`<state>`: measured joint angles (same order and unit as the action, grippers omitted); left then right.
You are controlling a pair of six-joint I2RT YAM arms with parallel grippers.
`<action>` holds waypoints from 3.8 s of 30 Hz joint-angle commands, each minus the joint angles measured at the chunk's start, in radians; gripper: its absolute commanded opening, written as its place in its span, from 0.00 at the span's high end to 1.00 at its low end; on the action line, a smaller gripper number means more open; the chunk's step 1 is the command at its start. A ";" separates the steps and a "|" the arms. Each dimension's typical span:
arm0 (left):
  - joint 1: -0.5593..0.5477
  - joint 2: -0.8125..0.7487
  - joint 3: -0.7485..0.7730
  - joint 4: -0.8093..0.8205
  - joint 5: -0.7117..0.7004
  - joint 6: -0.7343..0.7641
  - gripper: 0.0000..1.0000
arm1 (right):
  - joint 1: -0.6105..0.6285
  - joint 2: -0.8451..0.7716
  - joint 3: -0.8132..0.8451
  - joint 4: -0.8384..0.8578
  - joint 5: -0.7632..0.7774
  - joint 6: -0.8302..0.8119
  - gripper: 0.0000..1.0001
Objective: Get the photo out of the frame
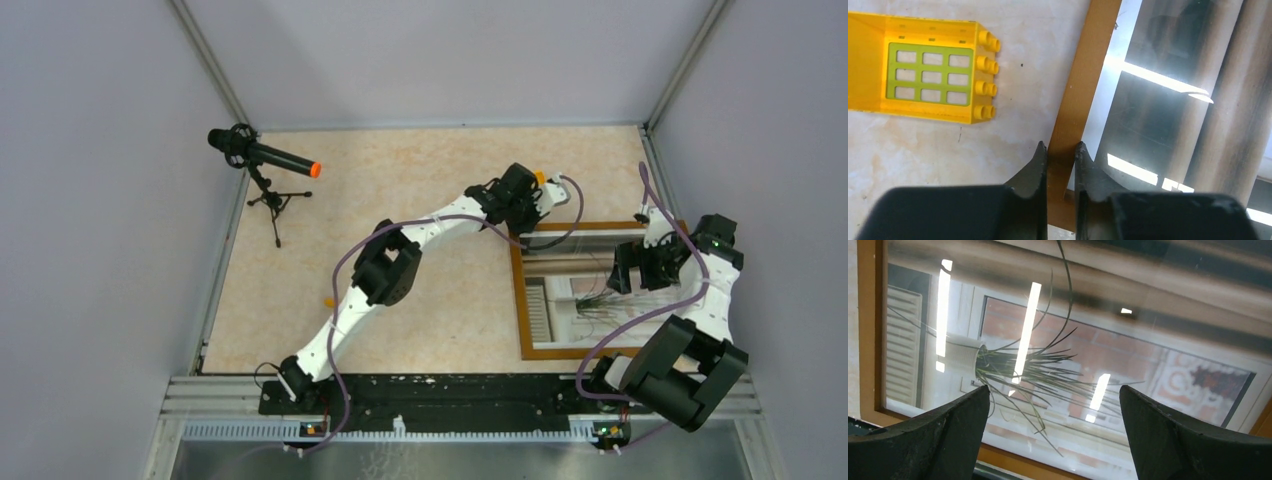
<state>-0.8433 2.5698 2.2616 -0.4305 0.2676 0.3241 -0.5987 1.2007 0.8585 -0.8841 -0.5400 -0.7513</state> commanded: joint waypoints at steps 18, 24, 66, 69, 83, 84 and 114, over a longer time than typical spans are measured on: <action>0.144 -0.261 -0.441 -0.143 -0.377 -0.423 1.00 | -0.138 0.105 0.082 0.072 0.118 0.164 0.01; 0.144 -0.315 -0.534 -0.150 -0.275 -0.583 1.00 | -0.165 0.237 0.119 0.083 0.063 0.260 0.01; 0.088 -0.639 -0.988 0.036 -0.129 -0.406 0.58 | 0.446 0.820 0.400 0.438 0.108 0.559 0.60; 0.128 -0.714 -1.026 0.031 -0.112 -0.390 0.40 | 0.507 0.815 0.394 0.432 0.110 0.555 0.60; 0.228 -0.972 -1.129 -0.047 -0.066 -0.131 0.01 | 0.635 0.728 0.233 0.314 0.007 0.591 0.62; 0.227 -0.983 -1.130 -0.056 -0.023 -0.090 0.01 | 0.645 0.718 0.218 0.308 -0.001 0.585 0.62; -0.272 -0.533 -0.859 -0.207 -0.341 0.323 0.53 | 0.376 0.479 0.089 0.250 -0.401 0.519 0.03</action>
<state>-1.1152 1.9736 1.3785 -0.6369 -0.0471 0.6563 -0.2138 1.6958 0.9688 -0.6556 -0.8532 -0.2173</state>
